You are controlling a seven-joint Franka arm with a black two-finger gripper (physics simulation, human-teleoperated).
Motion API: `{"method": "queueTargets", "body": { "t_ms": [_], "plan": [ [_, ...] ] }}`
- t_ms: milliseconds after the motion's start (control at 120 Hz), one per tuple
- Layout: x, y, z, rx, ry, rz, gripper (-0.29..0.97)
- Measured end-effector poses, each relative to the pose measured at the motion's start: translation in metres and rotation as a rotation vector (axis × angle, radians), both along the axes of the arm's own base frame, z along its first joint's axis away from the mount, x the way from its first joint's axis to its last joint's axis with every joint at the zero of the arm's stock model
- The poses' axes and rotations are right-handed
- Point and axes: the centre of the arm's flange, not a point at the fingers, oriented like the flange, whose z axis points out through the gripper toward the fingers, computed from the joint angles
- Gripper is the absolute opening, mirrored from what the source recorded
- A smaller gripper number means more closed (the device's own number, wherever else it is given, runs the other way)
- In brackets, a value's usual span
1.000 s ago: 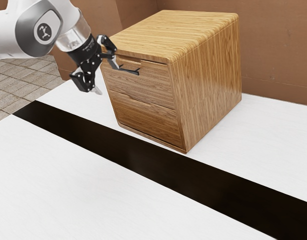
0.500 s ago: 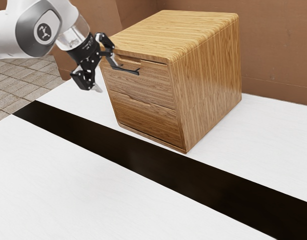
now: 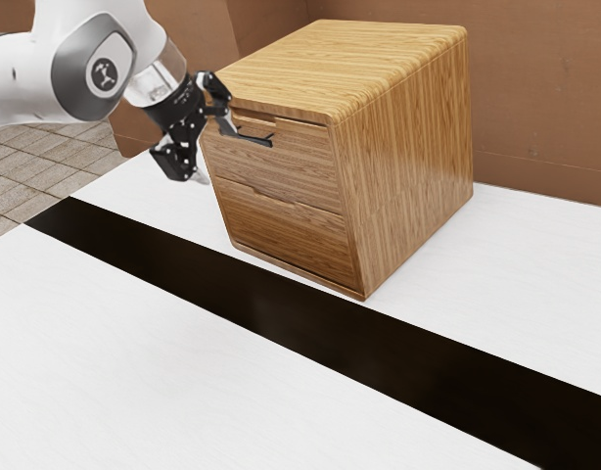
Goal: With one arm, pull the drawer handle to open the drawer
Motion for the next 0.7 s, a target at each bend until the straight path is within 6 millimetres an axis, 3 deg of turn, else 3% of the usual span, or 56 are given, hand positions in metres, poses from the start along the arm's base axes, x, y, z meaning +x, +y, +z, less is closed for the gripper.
{"method": "queueTargets", "body": {
  "t_ms": [283,700],
  "plan": [
    [0.002,0.014,-0.004,0.006,-0.032,0.030,0.68],
    [0.011,0.017,-0.015,0.005,-0.030,0.036,0.68]
  ]
}}
